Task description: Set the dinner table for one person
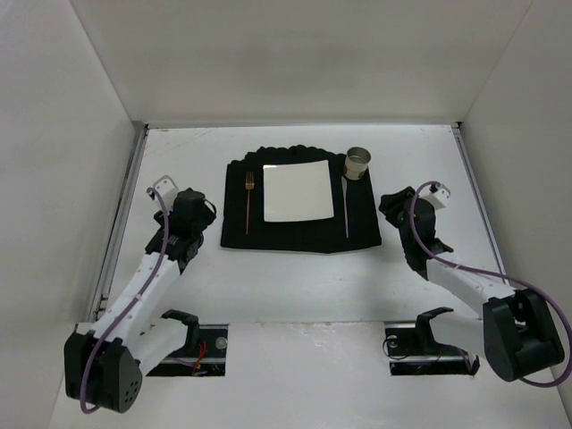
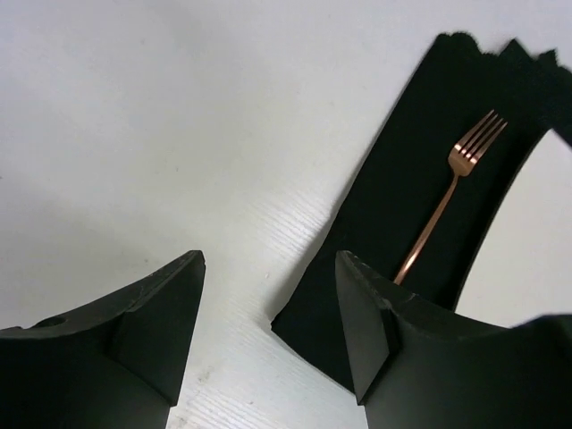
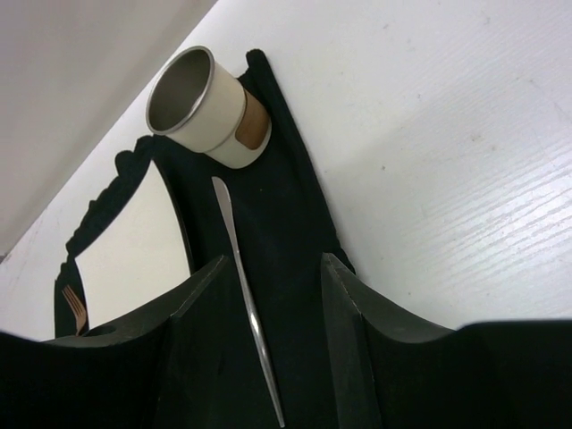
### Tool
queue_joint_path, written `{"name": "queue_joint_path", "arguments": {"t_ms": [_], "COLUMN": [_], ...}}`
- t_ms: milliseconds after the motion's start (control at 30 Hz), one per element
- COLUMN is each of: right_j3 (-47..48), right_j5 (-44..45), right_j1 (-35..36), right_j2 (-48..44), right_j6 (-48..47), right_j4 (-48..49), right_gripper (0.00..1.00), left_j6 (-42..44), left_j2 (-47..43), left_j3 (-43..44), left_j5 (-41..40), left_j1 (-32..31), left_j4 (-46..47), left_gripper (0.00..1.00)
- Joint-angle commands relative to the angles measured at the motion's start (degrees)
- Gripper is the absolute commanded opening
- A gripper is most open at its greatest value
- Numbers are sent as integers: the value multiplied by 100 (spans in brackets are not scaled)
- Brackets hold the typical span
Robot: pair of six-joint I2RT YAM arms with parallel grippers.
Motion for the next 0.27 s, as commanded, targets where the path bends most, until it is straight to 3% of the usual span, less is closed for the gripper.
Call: {"name": "queue_joint_path", "arguments": {"t_ms": [0,233], "right_j3": [-40,-67], "right_j5": [221,344], "right_j1": [18,-34], "right_j2": [-184,-96], "right_j6": [34,8], "right_j4": [399,426], "right_gripper": [51,51], "left_j6": [-173,-199], "left_j2": [-484,-652], "left_j3": [-130,-191], "left_j5": [133,177], "left_j1": [46,46], "left_j4": [20,-199], "left_gripper": [58,57]}}
